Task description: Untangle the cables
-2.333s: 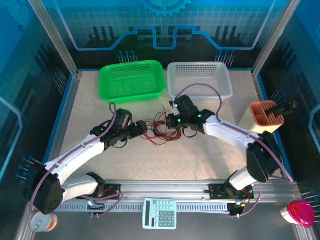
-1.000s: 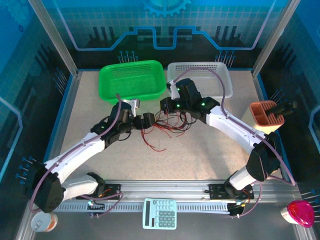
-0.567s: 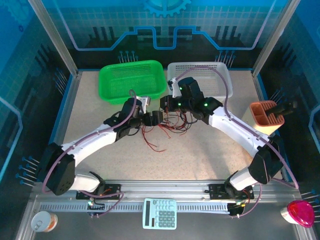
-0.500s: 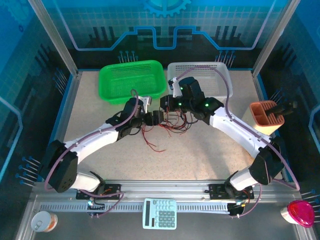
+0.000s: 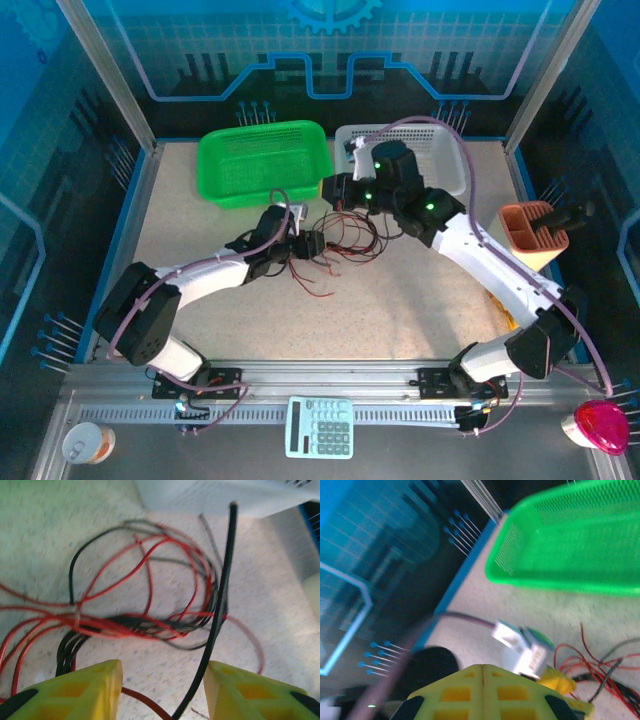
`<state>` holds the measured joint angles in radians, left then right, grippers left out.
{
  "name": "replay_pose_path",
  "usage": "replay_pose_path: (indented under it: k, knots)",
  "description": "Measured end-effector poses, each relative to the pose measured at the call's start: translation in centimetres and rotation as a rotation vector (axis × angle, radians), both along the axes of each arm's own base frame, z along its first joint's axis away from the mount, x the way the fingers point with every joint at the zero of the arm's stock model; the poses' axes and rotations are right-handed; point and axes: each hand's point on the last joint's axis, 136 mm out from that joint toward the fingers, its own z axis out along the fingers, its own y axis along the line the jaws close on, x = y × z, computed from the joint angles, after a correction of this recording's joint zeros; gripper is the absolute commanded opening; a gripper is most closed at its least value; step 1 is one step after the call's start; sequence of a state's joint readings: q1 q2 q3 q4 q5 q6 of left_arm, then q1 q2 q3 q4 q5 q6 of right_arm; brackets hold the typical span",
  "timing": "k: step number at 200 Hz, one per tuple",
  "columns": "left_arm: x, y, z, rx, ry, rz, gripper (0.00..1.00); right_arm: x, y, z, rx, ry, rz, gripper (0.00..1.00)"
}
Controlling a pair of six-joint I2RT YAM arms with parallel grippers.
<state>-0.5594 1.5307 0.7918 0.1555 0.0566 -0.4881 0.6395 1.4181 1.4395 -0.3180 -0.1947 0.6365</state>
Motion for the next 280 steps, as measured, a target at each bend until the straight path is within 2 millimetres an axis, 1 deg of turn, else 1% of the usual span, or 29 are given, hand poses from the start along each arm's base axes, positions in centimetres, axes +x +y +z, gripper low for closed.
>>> replay_pose_path:
  k: [18,27,39,49,59,65,74,83,93,99,100,103,104,111,112,120,132,148,157,165,185,207,224,242,263,280]
  knots:
    - [-0.8,0.5,-2.0,0.023,0.046,0.007,0.47,0.0,-0.8,4.0,0.057,-0.075,-0.013,0.0]
    - [-1.0,0.7,-2.6,0.03,0.057,0.01,0.47,-0.1,-1.3,5.8,0.08,-0.108,-0.02,0.0]
    - [-1.2,0.9,-2.9,0.034,0.061,0.014,0.46,-0.2,-1.8,7.6,0.102,-0.143,-0.028,0.0]
    - [-1.3,1.0,-3.1,0.032,0.064,0.016,0.46,-0.2,-2.0,8.5,0.111,-0.162,-0.033,0.0]
    - [-1.3,1.0,-3.1,0.027,0.065,0.02,0.42,-0.2,-2.3,8.5,0.108,-0.162,-0.04,0.0]
    - [-1.4,1.0,-3.0,0.021,0.064,0.023,0.42,0.0,-2.3,8.1,0.103,-0.16,-0.043,0.06]
    - [-1.4,1.0,-2.7,0.013,0.058,0.027,0.42,0.3,-2.5,6.8,0.087,-0.141,-0.053,0.15]
    - [-1.3,1.0,-2.1,0.003,0.047,0.028,0.4,0.7,-2.6,4.7,0.059,-0.111,-0.062,0.21]
    - [-1.3,1.0,-1.1,-0.012,0.026,0.029,0.37,1.1,-2.9,1.5,0.018,-0.054,-0.081,0.29]
    - [-1.2,0.9,-0.4,-0.023,0.011,0.029,0.35,1.3,-3.2,-0.7,-0.014,-0.018,-0.091,0.34]
    - [-1.2,0.9,-0.3,-0.024,0.009,0.03,0.35,1.3,-3.3,-1.4,-0.022,-0.007,-0.094,0.35]
    - [-1.2,0.9,0.0,-0.028,0.001,0.028,0.33,1.3,-3.3,-2.1,-0.037,0.0,-0.091,0.37]
    - [-1.2,0.9,0.1,-0.029,-0.001,0.028,0.32,1.3,-3.4,-2.7,-0.045,0.011,-0.094,0.37]
    - [-1.2,0.9,1.0,-0.041,-0.019,0.028,0.3,1.3,-3.8,-5.2,-0.081,0.052,-0.107,0.43]
    - [-1.2,0.9,1.1,-0.045,-0.021,0.03,0.29,1.3,-3.9,-5.8,-0.086,0.066,-0.112,0.43]
    - [-1.2,0.9,1.9,-0.058,-0.038,0.031,0.27,1.0,-4.4,-8.4,-0.126,0.111,-0.122,0.46]
    - [-1.3,1.0,3.0,-0.072,-0.06,0.029,0.26,0.5,-4.9,-11.7,-0.174,0.169,-0.124,0.48]
    - [-1.4,1.0,4.0,-0.088,-0.079,0.031,0.26,-0.4,-5.3,-14.9,-0.22,0.22,-0.115,0.52]
    - [-1.4,1.0,4.4,-0.095,-0.085,0.033,0.29,-0.9,-5.5,-16.1,-0.239,0.238,-0.109,0.54]
    - [-1.5,1.1,4.7,-0.103,-0.088,0.037,0.36,-1.4,-5.6,-17.2,-0.256,0.255,-0.105,0.57]
    - [-1.8,1.3,5.3,-0.109,-0.089,0.04,0.49,-2.8,-5.4,-19.6,-0.289,0.284,-0.081,0.66]
    - [-2.3,1.6,5.6,-0.105,-0.084,0.041,0.57,-4.3,-4.8,-22.2,-0.319,0.325,-0.053,0.68]
    - [-2.6,2.0,6.1,-0.105,-0.088,0.05,0.59,-5.1,-3.8,-23.7,-0.338,0.349,-0.028,0.68]
    - [-3.1,2.5,6.3,-0.102,-0.095,0.057,0.6,-5.5,-2.5,-24.9,-0.345,0.363,-0.003,0.64]
    - [-3.7,3.1,5.8,-0.088,-0.086,0.067,0.61,-5.5,-1.5,-26.4,-0.345,0.39,0.002,0.58]
    - [-4.1,3.5,5.3,-0.077,-0.076,0.073,0.61,-5.3,-1.3,-27.5,-0.345,0.414,-0.01,0.54]
